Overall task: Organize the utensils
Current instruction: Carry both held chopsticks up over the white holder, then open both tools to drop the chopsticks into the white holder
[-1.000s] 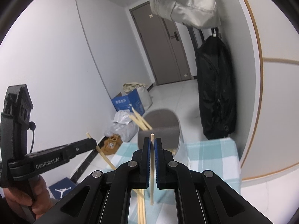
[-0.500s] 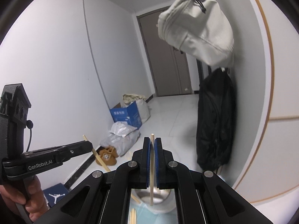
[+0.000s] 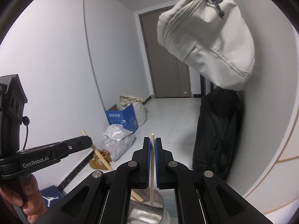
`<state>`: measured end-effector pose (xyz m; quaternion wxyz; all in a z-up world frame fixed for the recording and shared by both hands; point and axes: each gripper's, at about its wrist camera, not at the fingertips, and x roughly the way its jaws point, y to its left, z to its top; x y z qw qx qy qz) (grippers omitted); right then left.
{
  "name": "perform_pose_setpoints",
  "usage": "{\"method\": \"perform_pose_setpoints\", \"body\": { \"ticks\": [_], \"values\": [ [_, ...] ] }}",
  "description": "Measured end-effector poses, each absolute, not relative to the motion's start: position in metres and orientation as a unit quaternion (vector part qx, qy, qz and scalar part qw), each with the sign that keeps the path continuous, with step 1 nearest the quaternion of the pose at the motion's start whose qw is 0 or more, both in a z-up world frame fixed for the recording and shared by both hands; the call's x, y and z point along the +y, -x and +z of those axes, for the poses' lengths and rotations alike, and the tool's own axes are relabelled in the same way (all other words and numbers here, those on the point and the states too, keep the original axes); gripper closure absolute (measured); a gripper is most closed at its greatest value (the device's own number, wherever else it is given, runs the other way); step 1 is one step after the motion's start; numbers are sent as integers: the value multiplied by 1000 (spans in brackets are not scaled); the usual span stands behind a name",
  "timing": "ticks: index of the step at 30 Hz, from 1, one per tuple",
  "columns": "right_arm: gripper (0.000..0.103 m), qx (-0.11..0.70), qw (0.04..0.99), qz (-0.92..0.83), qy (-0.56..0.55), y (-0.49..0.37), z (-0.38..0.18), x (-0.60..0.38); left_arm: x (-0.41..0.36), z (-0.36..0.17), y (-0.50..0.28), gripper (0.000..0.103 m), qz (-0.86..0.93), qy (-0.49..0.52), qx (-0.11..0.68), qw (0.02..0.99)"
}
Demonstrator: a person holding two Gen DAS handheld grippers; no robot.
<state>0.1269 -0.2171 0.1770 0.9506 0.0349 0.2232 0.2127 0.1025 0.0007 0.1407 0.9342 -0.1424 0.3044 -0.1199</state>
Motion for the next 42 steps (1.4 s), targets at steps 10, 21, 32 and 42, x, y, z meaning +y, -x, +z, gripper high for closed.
{"method": "perform_pose_setpoints", "body": {
  "ticks": [10, 21, 32, 42],
  "values": [
    [99, 254, 942, 219, 0, -152, 141, -198, 13, 96, -127, 103, -102, 163, 339, 921],
    [99, 305, 919, 246, 28, -161, 105, -171, 14, 77, -140, 103, -116, 177, 369, 905],
    [94, 369, 892, 260, -23, -173, 81, -168, 23, 71, -149, 96, -125, 192, 419, 879],
    [60, 344, 904, 239, -83, -158, 94, -200, 38, 82, -130, 53, -94, 200, 393, 892]
  ]
}}
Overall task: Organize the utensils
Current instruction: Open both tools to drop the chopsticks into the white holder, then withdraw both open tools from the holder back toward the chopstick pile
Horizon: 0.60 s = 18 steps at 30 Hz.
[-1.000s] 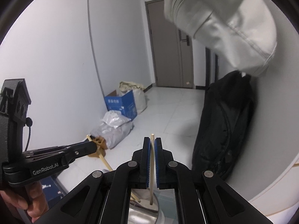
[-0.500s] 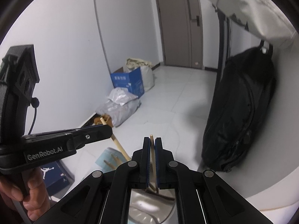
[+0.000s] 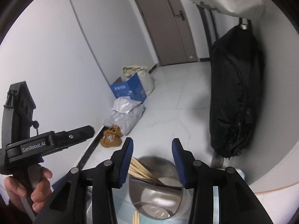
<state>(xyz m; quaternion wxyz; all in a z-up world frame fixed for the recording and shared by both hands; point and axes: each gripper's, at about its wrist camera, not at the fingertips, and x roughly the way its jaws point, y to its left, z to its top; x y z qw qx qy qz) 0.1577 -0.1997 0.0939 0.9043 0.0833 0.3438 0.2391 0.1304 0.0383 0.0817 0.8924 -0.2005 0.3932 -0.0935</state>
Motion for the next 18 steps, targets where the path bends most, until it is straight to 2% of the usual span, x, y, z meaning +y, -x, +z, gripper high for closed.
{"method": "perform_pose_setpoints", "body": {
  "ticks": [3, 5, 6, 18],
  "values": [
    [59, 341, 907, 230, -86, -152, 99, -205, 36, 87, -121, 48, -75, 180, 388, 901],
    [54, 334, 911, 227, -83, -146, 105, -209, 36, 90, -115, 44, -71, 175, 380, 906],
    [50, 330, 913, 225, -83, -143, 108, -212, 36, 92, -112, 44, -70, 172, 376, 908],
    [43, 305, 923, 220, -81, -105, 127, -214, 36, 106, -82, 43, -52, 145, 361, 920]
  ]
}}
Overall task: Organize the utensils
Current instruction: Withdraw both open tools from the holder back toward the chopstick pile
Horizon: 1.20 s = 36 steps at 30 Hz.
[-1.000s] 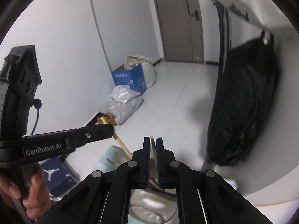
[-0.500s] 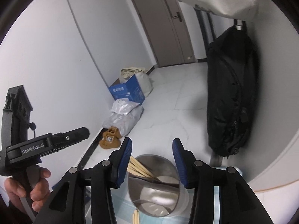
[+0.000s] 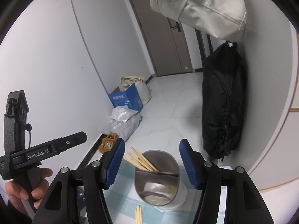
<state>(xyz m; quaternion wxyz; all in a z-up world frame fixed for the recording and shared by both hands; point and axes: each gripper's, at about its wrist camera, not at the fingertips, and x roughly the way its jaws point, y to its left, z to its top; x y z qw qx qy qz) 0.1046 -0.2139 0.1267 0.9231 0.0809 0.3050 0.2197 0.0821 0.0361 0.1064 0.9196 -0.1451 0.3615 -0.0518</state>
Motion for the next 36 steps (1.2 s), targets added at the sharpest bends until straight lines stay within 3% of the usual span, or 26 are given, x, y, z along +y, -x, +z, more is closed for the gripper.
{"method": "perform_pose_setpoints", "body": {
  "ticks": [7, 10, 19, 28, 36],
  "values": [
    [36, 282, 930, 224, -72, -73, 134, -208, 32, 109, -64, 40, -40, 129, 345, 929],
    [36, 275, 932, 226, -68, -63, 132, -208, 29, 110, -53, 32, -40, 117, 336, 934],
    [30, 269, 932, 230, -85, -39, 112, -214, 20, 101, -31, 31, -38, 89, 319, 943],
    [21, 265, 934, 224, -87, -17, 80, -218, 13, 64, -14, 30, -37, 74, 325, 942],
    [20, 293, 928, 218, -66, -5, 34, -213, 14, 18, -8, 30, -27, 72, 353, 933]
  ]
}}
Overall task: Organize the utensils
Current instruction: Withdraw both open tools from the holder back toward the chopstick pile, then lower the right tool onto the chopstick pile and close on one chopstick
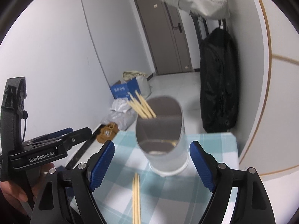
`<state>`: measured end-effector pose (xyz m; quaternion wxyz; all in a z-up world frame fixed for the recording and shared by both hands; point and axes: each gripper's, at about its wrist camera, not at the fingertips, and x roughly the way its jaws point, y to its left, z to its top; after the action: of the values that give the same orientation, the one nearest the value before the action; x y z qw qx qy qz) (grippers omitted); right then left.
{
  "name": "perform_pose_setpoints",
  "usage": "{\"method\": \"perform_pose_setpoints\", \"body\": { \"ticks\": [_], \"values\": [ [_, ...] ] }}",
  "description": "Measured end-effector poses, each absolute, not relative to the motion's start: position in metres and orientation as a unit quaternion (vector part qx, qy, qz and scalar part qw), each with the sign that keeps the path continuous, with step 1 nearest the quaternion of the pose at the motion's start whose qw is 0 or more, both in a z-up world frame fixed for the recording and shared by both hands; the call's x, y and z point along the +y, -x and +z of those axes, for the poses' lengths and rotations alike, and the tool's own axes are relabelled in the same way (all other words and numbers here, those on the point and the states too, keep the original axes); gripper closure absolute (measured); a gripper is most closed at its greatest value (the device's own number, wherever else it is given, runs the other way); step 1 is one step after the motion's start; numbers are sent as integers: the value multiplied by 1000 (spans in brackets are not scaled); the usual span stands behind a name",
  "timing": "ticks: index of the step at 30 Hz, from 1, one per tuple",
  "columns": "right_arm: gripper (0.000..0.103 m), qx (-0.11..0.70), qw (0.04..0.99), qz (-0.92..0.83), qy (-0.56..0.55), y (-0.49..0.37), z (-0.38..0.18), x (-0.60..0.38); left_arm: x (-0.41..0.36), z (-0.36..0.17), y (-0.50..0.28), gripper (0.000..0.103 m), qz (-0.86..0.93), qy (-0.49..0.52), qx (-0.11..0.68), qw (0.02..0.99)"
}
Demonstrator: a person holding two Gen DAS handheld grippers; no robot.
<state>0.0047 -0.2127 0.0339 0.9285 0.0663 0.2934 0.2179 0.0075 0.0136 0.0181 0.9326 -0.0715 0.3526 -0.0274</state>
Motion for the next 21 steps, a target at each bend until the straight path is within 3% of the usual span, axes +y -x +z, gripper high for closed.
{"method": "perform_pose_setpoints", "body": {
  "ticks": [8, 13, 17, 21],
  "values": [
    [21, 340, 913, 219, -50, -3, -3, -207, 28, -29, -12, 30, -20, 92, 400, 912],
    [35, 388, 893, 225, -43, -9, -27, -194, 46, -42, -17, 30, -4, 117, 416, 902],
    [41, 421, 876, 234, -21, -15, -47, -177, 64, -49, -19, 30, 18, 126, 419, 899],
    [57, 457, 858, 233, 5, -24, -67, -158, 81, -53, -20, 30, 22, 150, 427, 892]
  ]
}}
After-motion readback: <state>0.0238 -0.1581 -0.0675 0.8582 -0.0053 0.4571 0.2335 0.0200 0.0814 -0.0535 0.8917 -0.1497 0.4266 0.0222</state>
